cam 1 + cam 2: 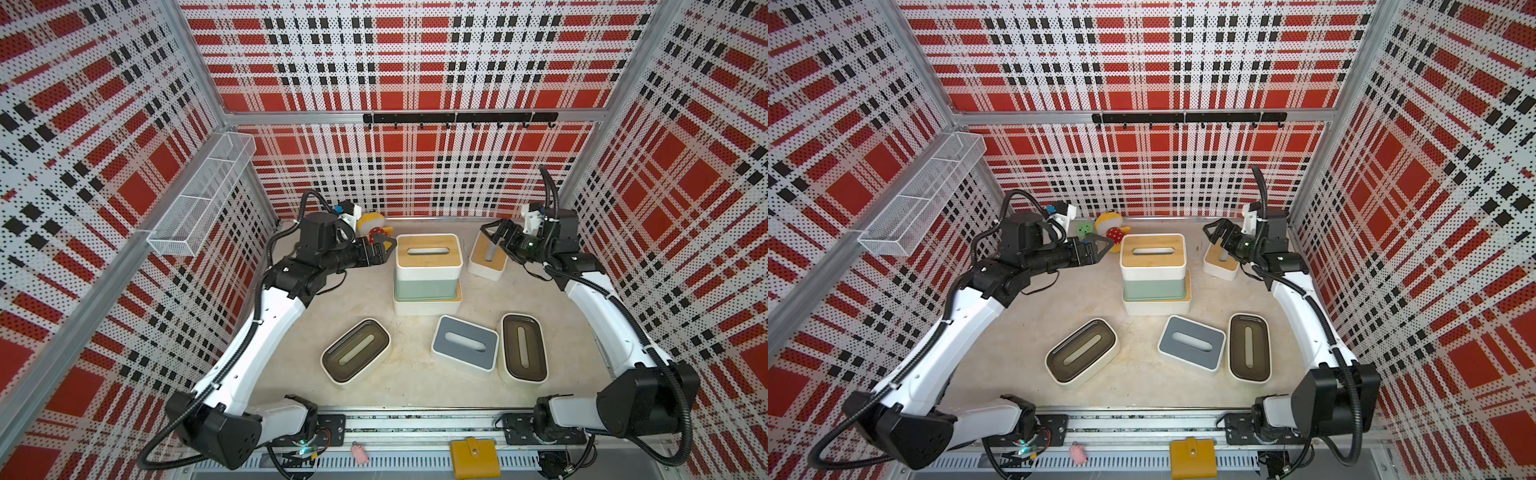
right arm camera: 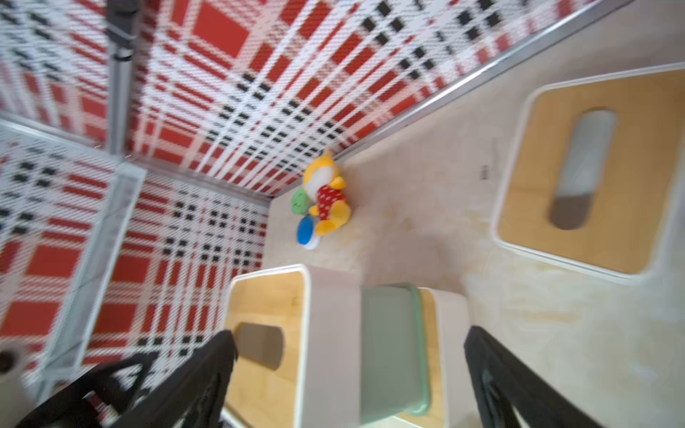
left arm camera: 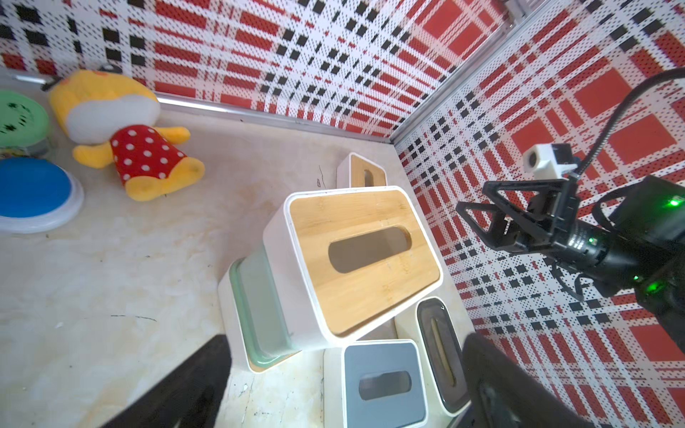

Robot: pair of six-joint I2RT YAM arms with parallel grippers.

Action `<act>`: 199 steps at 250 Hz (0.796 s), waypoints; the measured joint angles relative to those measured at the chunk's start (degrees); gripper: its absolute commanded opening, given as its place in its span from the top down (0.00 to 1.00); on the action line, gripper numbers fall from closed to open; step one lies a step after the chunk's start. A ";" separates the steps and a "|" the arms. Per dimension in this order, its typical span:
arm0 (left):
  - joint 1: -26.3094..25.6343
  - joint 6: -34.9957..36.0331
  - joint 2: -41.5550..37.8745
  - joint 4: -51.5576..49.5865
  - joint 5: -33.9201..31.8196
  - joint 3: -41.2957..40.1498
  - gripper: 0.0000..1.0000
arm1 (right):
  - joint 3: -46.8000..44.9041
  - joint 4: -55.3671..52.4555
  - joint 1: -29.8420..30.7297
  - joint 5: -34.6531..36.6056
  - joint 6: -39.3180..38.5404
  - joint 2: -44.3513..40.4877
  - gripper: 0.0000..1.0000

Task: Stack the tissue boxes
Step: Adjust the tissue box on the tissue box, then pick up the tissue box from the center of the board.

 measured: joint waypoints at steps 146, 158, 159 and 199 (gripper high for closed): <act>7.54 5.38 -26.67 11.23 -0.31 -29.92 0.01 | 7.10 -9.88 -2.60 21.35 -4.79 23.61 0.00; 8.31 5.77 -27.91 12.33 -0.22 -32.09 0.01 | 8.41 -9.75 -2.71 21.81 -4.81 25.86 0.00; 8.37 5.77 -27.98 12.41 -0.22 -32.20 0.01 | 8.50 -9.75 -2.73 21.86 -4.81 26.01 0.00; 10.12 6.23 -28.83 14.60 1.01 -35.04 0.01 | 13.40 -9.49 -2.91 22.71 -4.85 31.32 0.00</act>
